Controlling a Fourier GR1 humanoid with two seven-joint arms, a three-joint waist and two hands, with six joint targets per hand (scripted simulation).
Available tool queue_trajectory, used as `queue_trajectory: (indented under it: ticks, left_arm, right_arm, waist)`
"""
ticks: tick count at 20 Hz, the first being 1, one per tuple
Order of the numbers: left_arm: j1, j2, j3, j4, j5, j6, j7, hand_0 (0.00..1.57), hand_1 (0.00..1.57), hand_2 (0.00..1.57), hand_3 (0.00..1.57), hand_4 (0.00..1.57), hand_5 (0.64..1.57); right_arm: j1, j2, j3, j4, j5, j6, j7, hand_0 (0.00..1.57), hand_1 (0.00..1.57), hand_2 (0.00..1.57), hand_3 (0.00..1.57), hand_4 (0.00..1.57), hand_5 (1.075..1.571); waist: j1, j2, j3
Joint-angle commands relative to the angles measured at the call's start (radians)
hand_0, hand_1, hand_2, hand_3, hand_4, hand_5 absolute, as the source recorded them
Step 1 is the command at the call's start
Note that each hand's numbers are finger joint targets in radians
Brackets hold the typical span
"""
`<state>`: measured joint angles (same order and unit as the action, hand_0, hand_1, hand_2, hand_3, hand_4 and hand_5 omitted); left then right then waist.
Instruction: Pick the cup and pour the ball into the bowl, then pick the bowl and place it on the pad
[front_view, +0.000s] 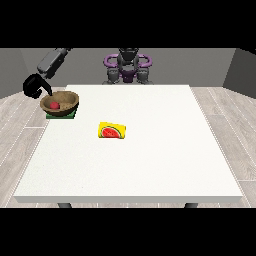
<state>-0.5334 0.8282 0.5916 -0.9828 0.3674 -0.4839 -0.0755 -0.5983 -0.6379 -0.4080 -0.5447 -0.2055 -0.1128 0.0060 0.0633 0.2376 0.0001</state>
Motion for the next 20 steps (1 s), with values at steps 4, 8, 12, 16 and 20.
queue_trajectory:
  ticks: [4, 8, 12, 16, 20]
  left_arm:
    - [-0.022, 0.033, 0.002, 0.089, 0.0, -0.023, -0.044, 0.0, 0.0, 0.0, 0.0, 1.19, 1.565]
    - [-0.032, 0.049, 0.017, 0.039, 0.027, -0.008, -0.034, 0.0, 0.0, 0.0, 0.0, 1.19, 1.567]
    - [-0.035, 0.028, -0.017, 0.005, 0.012, -0.001, -0.034, 0.0, 0.0, 0.0, 0.0, 1.21, 1.568]
    - [-0.02, -0.04, -0.065, -0.107, 0.057, 0.024, 0.094, 0.0, 0.0, 0.0, 0.0, 1.19, 1.569]
    - [0.022, -0.068, -0.079, -0.025, -0.013, 0.065, 0.025, 0.0, 0.0, 0.0, 0.0, 1.19, 1.569]
  right_arm:
    - [-0.074, 0.056, 0.008, -0.035, -0.013, -0.055, 0.014, 1.43, 1.43, 1.38, 0.67, 0.0, 1.534]
    - [-0.064, 0.003, 0.001, 0.017, 0.004, -0.023, -0.056, 0.93, 0.93, 1.1, 1.04, 0.16, 1.509]
    - [-0.077, 0.031, 0.072, 0.02, 0.059, -0.004, -0.027, 0.0, 0.0, 0.0, 0.0, 0.0, 1.435]
    - [-0.058, -0.012, 0.082, 0.088, 0.086, 0.023, -0.002, 0.0, 0.0, 0.0, 0.0, 0.0, 1.407]
    - [-0.118, -0.074, 0.113, 0.008, 0.087, 0.101, 0.129, 0.0, 0.0, 0.0, 0.0, 0.2, 1.375]
  waist:
    - [-0.01, 0.029, -0.0006]
    - [0.015, 0.081, 0.0003]
    - [0.042, 0.064, 0.0006]
    - [0.066, -0.034, 0.0016]
    - [-0.009, -0.118, -0.0013]
